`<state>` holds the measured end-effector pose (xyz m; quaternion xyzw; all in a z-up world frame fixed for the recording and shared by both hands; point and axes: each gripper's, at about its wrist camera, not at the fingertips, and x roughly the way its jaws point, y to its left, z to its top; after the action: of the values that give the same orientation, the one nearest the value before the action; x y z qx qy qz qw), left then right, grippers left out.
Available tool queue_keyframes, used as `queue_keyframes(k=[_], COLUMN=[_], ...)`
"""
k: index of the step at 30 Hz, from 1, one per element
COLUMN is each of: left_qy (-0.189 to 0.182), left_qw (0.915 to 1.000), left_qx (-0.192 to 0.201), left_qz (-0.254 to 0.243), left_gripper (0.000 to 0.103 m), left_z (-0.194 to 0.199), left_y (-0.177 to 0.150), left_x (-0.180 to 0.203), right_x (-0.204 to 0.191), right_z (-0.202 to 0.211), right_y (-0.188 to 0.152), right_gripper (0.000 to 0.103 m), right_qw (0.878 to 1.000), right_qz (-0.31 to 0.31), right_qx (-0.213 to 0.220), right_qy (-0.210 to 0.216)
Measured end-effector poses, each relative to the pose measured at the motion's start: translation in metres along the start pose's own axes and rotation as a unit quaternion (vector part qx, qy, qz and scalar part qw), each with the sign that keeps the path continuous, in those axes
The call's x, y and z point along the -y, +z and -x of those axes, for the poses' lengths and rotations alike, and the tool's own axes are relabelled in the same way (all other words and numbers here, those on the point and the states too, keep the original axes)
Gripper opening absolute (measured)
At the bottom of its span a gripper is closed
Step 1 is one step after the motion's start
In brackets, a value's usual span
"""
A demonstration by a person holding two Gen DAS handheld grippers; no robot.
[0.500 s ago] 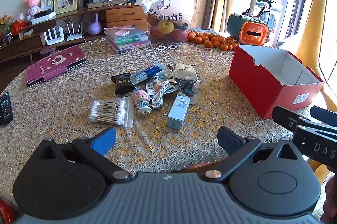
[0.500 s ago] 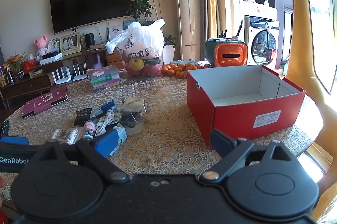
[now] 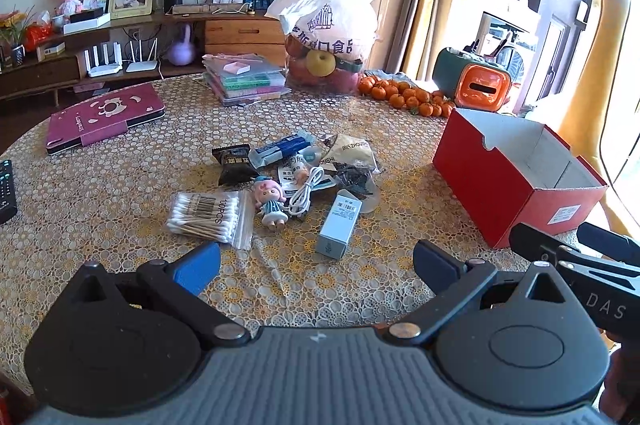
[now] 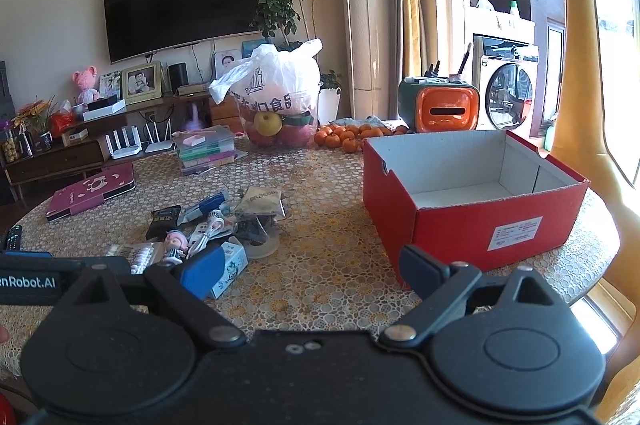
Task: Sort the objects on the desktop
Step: 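Move both tools toward the cluster of items on the table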
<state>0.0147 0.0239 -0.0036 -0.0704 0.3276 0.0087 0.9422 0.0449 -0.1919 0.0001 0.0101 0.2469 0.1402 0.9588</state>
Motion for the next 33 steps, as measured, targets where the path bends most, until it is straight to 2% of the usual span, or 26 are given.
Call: queue_keyframes(k=[3, 8, 15, 27, 33], left_qy=[0.006, 0.014, 0.038, 0.096, 0.096], left_qw=[1.0000, 0.9992, 0.9988, 0.9941, 0.9935], left_qx=[0.006, 0.016, 0.012, 0.024, 0.025], left_qz=[-0.002, -0.035, -0.028, -0.044, -0.055], left_gripper=[0.103, 0.103, 0.103, 0.103, 0.103], left_z=[-0.001, -0.003, -0.022, -0.053, -0.071], left_y=[0.001, 0.003, -0.001, -0.001, -0.001], left_x=[-0.007, -0.005, -0.028, -0.053, -0.062], right_x=[-0.003, -0.009, -0.021, -0.031, -0.043], right_z=[-0.003, -0.009, -0.024, -0.053, -0.067], right_y=[0.001, 0.003, 0.006, 0.007, 0.007], right_gripper=[0.094, 0.094, 0.094, 0.093, 0.093], right_qw=[1.000, 1.000, 0.998, 0.997, 0.994], right_qz=[0.006, 0.018, 0.040, 0.046, 0.061], right_qx=[-0.001, -0.002, -0.009, -0.025, -0.033], right_qy=[0.005, 0.021, 0.056, 0.060, 0.079])
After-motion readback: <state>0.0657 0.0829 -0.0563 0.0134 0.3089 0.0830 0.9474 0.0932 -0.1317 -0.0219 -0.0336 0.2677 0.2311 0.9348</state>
